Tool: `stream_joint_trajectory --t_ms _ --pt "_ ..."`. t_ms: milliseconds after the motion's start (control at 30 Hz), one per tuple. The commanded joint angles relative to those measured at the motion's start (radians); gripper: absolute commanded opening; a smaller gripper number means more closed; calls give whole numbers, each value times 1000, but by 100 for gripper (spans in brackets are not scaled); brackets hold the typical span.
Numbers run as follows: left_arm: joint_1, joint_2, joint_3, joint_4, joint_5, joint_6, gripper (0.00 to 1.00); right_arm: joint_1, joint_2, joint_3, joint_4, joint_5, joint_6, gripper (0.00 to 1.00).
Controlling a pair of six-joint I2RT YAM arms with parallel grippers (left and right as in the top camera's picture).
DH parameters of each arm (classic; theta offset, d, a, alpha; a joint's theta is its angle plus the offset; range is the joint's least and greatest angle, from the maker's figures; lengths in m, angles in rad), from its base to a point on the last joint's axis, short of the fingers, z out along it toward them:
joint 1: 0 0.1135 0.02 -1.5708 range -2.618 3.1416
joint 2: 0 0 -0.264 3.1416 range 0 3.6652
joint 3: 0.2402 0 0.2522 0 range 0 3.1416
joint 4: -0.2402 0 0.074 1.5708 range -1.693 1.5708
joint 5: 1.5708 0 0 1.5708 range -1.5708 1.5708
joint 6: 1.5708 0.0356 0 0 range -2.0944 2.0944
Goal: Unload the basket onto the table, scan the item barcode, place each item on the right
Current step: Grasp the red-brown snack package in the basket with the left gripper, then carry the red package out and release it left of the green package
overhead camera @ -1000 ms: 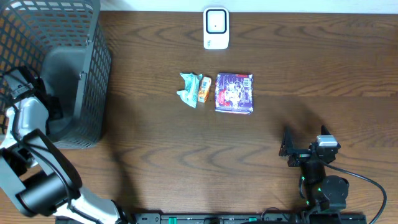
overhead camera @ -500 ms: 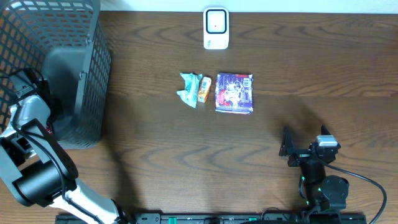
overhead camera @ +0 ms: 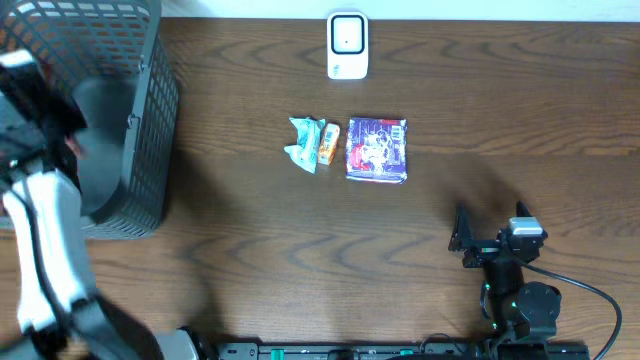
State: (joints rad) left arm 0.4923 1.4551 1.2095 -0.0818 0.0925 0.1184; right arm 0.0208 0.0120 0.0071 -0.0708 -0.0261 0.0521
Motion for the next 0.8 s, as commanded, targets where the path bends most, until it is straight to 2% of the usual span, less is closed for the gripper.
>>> stream_joint_trajectory --t_ms 0,200,367,467,567,767 --pt "-43 -143 27 79 58 -183 7 -15 -5 -2 -4 5 10 99" --pt "-205 -319 26 122 59 -206 7 -15 -5 -2 -4 5 10 99" --pt "-447 -372 26 90 57 -206 8 -15 -5 -2 -4 5 10 99" --pt "-594 -349 25 77 56 -206 7 -15 -5 -2 -4 5 10 99" --pt "-686 -298 25 37 53 -206 8 -15 -5 -2 -4 5 10 99" --pt "-790 -123 25 -109 53 -207 7 -15 -5 -2 -4 5 10 99"
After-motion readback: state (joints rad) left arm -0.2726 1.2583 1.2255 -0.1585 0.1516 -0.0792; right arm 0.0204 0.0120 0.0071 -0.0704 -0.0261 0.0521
